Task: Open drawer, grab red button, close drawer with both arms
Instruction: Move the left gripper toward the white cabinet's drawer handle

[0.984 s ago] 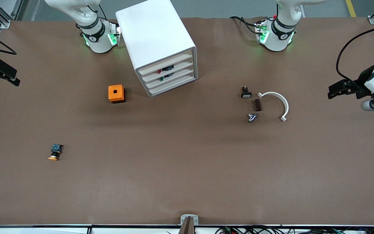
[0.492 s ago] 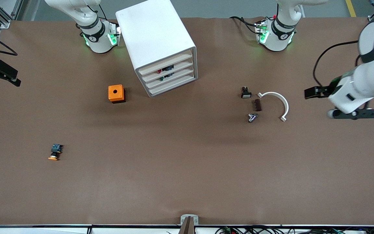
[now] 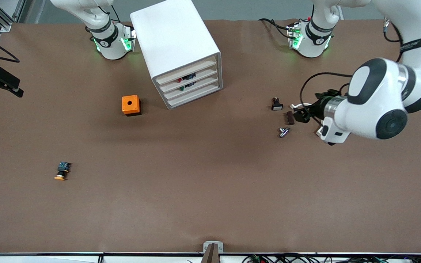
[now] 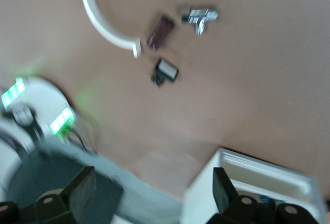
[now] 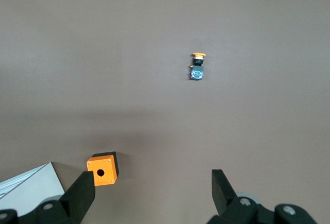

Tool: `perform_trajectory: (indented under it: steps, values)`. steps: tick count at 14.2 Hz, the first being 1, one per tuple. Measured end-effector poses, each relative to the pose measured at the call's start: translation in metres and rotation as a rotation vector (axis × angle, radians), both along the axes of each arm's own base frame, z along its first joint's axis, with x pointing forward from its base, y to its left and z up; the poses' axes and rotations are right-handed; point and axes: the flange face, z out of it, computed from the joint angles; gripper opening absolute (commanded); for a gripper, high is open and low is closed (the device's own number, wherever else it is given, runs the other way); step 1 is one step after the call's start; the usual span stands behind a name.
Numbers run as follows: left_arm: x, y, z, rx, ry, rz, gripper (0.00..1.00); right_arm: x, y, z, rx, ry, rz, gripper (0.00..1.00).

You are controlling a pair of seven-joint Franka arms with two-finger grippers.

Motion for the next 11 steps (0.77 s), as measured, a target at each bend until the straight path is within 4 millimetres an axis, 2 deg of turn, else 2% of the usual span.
perform_trajectory:
  steps: [6,11]
  values:
    - [-0.008,-0.071,-0.083,0.204,0.441,0.405,1.00,0.000,-0.001,0.000,0.000,0.000,-0.001,1.00]
    - [-0.033,-0.130,-0.140,0.357,0.705,0.503,1.00,0.000,-0.001,0.000,0.000,0.000,-0.002,1.00]
